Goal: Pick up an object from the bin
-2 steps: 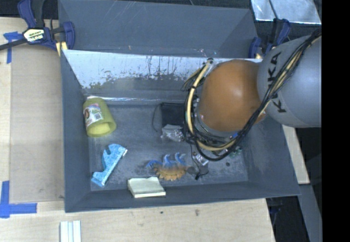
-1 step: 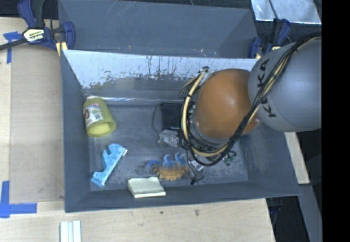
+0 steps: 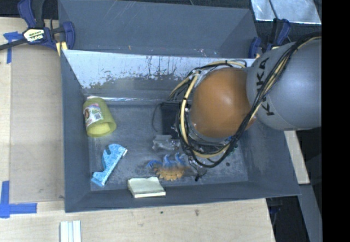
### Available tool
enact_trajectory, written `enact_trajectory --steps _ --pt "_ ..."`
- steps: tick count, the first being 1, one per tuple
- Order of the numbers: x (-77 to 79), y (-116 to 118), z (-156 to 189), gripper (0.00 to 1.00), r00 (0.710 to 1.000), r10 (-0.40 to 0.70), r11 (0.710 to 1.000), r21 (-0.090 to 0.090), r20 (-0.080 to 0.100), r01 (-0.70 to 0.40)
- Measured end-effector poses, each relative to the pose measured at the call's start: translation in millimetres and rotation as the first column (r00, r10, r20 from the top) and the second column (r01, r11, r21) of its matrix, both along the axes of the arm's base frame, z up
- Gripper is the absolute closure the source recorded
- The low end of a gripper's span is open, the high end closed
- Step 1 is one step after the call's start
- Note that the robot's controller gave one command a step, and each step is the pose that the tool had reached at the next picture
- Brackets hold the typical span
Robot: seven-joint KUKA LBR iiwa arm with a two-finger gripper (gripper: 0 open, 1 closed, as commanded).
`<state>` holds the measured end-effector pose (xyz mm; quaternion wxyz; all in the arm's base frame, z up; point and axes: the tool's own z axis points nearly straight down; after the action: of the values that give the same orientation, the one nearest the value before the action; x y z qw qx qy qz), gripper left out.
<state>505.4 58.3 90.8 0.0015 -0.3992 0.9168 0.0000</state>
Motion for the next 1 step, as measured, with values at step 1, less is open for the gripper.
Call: enact_trajectory --steps 1 --pt "12.4 7.7 -16.9 1.0 0.875 -0.483 0.875 -0.002 -0.005 0.483"
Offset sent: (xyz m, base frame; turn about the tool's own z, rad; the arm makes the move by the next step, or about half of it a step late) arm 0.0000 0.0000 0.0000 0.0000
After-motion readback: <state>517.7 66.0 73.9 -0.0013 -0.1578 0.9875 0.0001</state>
